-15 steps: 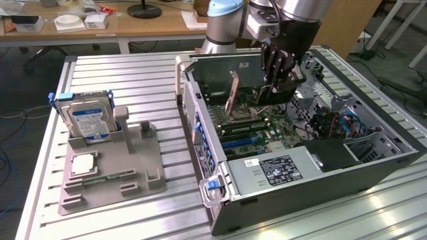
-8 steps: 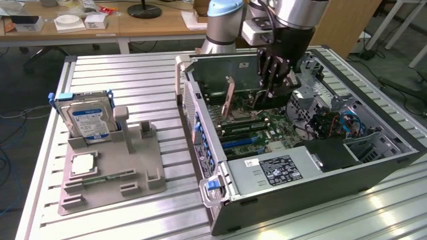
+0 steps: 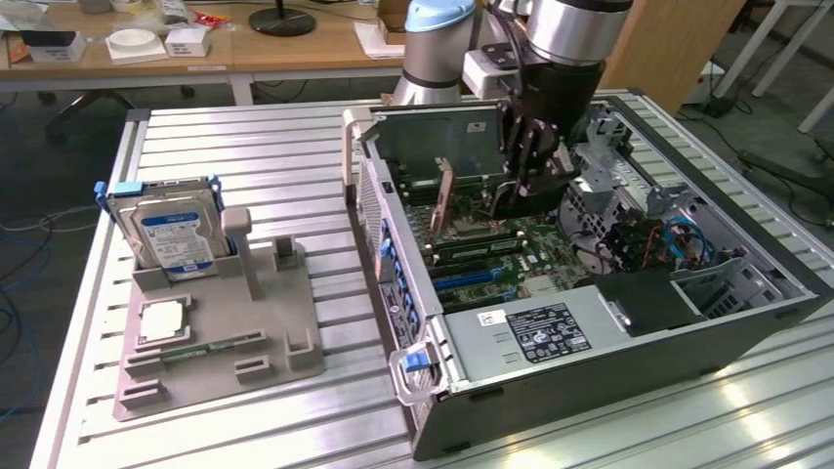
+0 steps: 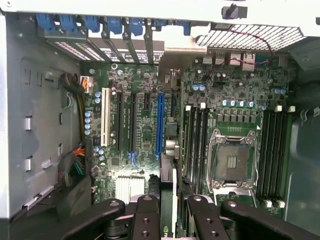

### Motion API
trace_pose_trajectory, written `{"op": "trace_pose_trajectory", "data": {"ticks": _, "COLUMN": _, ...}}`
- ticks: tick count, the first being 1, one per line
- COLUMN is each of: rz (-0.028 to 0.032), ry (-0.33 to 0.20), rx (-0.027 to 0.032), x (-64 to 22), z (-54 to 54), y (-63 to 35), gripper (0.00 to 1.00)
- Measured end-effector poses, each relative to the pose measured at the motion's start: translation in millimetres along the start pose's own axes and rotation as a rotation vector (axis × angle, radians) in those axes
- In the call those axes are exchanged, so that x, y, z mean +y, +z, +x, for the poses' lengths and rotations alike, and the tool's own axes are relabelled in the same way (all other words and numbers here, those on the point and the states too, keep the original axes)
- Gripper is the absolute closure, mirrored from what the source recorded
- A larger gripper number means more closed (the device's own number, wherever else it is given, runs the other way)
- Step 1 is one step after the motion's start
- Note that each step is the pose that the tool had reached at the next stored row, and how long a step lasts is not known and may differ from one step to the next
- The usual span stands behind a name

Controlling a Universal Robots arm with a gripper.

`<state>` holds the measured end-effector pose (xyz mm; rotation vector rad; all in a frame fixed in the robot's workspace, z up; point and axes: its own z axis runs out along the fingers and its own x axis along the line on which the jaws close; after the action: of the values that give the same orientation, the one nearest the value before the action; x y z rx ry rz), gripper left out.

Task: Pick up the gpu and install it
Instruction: 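Insert the gpu into the slot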

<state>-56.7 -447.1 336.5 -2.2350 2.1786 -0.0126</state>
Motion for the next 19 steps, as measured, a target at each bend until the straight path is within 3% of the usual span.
{"op": "trace_pose_trajectory", "data": {"ticks": 9, "rz": 0.0010, "ry": 0.042, "rx": 0.0012, "x": 5.0, "z": 0.4, "y": 15.7, "gripper": 0.74}}
{"op": "trace_pose_trajectory", "data": {"ticks": 19, "rz": 0.0009, "ry": 0.042, "rx": 0.0013, "x": 6.4, "z": 7.1, "y": 21.6, "gripper": 0.74}}
